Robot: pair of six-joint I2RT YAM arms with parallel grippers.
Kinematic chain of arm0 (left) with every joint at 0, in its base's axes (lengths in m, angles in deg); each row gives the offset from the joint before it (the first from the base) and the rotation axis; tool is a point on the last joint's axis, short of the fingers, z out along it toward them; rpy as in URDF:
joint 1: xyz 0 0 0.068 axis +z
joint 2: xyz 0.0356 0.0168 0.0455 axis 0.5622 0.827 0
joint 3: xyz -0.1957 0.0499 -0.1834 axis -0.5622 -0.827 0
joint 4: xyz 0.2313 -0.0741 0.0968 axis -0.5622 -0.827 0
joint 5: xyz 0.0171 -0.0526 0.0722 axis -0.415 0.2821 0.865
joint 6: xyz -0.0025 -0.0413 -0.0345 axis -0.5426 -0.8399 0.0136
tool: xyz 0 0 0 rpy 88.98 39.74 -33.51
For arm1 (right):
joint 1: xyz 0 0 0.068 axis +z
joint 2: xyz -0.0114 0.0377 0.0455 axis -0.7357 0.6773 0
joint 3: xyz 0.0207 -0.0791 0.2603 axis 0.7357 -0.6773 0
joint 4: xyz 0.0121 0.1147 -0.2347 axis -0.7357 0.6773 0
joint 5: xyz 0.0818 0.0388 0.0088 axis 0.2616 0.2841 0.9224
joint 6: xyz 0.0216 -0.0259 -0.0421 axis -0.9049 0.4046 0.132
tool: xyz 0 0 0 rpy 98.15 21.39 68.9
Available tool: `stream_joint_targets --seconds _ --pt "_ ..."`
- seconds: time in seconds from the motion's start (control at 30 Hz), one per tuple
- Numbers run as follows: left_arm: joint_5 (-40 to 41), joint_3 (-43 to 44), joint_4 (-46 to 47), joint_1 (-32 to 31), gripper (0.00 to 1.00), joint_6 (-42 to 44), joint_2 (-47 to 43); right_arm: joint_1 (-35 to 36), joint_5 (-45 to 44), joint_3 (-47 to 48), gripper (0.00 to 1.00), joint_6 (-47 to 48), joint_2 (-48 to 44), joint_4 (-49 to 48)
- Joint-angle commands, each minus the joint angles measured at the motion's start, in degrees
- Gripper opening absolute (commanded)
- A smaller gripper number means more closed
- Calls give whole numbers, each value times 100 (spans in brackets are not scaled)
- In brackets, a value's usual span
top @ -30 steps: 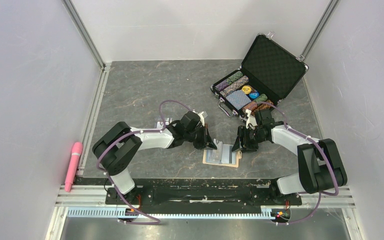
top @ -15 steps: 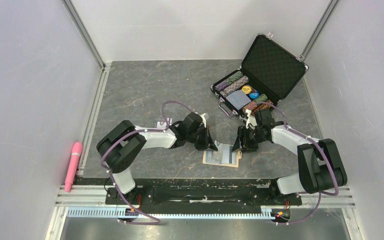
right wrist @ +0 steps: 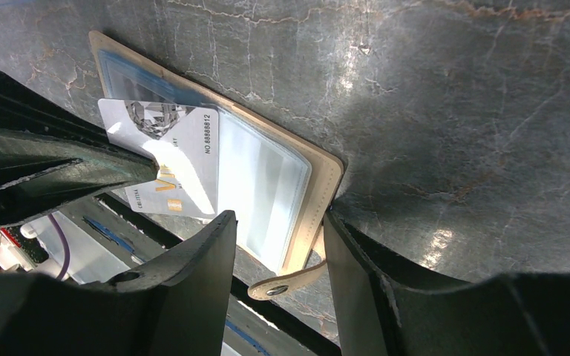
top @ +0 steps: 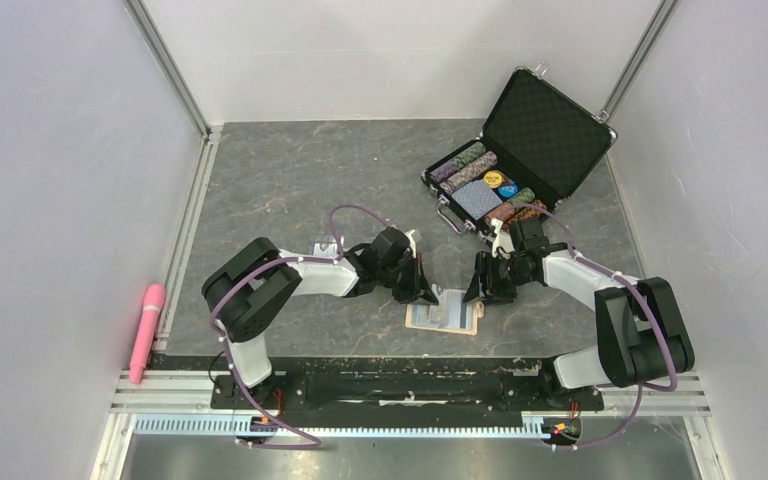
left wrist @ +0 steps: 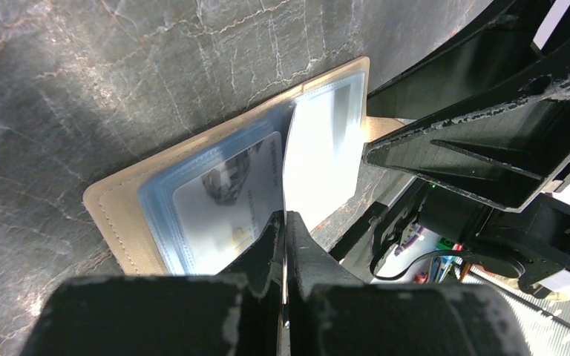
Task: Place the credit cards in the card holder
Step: Insert the credit card into the card holder.
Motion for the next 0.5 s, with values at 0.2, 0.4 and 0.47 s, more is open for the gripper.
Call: stream_joint_targets --seconds 0.2,0.4,0.47 --pt "79 -117 320 -67 2 -457 147 19 -140 -374 50 57 15 -85" --pt "173 -295 551 -99 2 -613 172 21 -92 -522 49 10 -96 -148" --pt "189 -293 564 -109 2 -598 191 20 -74 -545 49 10 -112 -150"
